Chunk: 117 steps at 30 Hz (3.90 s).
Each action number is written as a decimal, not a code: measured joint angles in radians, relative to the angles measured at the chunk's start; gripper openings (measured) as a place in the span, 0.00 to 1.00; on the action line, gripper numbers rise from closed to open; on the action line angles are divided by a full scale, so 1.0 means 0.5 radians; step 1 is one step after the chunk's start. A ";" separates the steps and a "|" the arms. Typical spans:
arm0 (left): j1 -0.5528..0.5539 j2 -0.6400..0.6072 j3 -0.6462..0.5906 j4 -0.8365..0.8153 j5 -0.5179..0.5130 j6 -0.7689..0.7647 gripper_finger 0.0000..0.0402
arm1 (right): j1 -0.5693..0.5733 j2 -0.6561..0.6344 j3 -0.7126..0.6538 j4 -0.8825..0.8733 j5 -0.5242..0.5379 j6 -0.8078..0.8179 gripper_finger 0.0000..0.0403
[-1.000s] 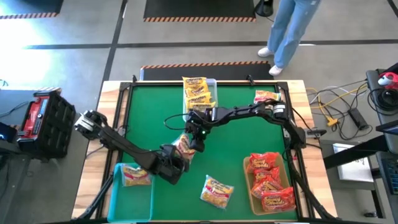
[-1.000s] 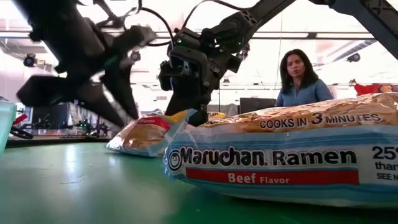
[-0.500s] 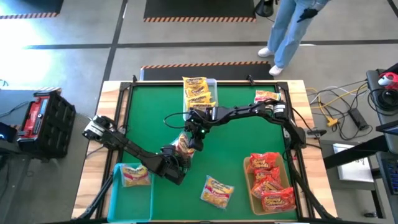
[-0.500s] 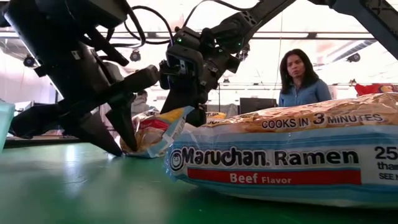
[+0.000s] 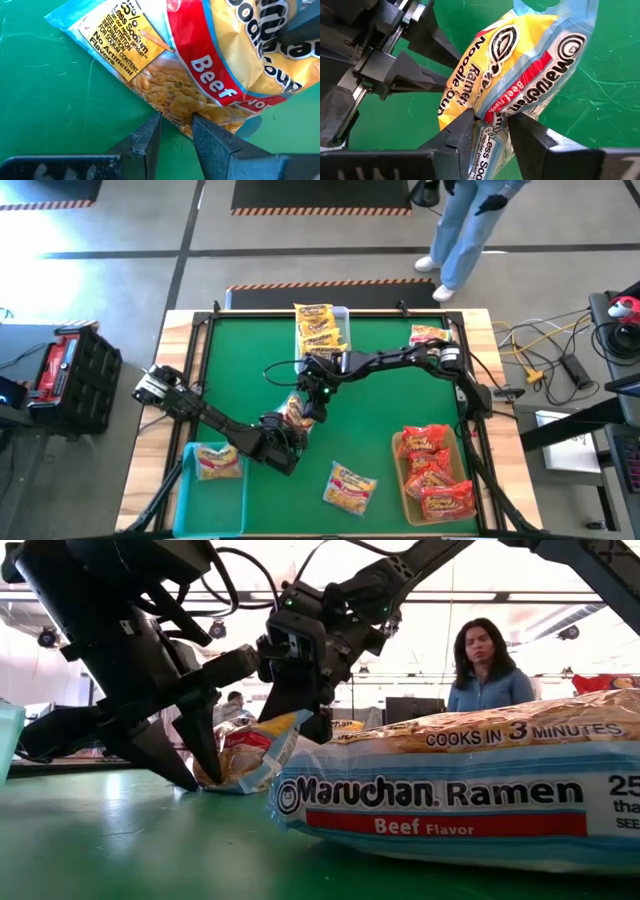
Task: Sort Maruchan noodles
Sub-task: Put the top left blue noodle pack into the blue bin
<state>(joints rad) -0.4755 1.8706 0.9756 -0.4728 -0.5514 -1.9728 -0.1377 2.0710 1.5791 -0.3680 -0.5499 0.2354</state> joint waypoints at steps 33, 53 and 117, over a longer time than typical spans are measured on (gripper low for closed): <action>-0.001 0.002 -0.003 0.011 -0.001 0.062 0.24 | -0.045 -0.041 0.004 -0.029 0.000 0.307 0.58; 0.060 0.001 0.003 0.011 0.039 0.113 0.24 | 0.010 -0.024 0.004 0.038 0.106 0.343 0.59; -0.030 -0.137 0.045 0.016 -0.174 0.261 0.24 | 0.043 0.039 -0.010 0.057 0.088 0.420 0.11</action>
<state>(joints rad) -0.4903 1.8019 0.9981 -0.4649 -0.6384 -1.8423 -0.1160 2.0907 1.5742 -0.3397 -0.5059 0.4454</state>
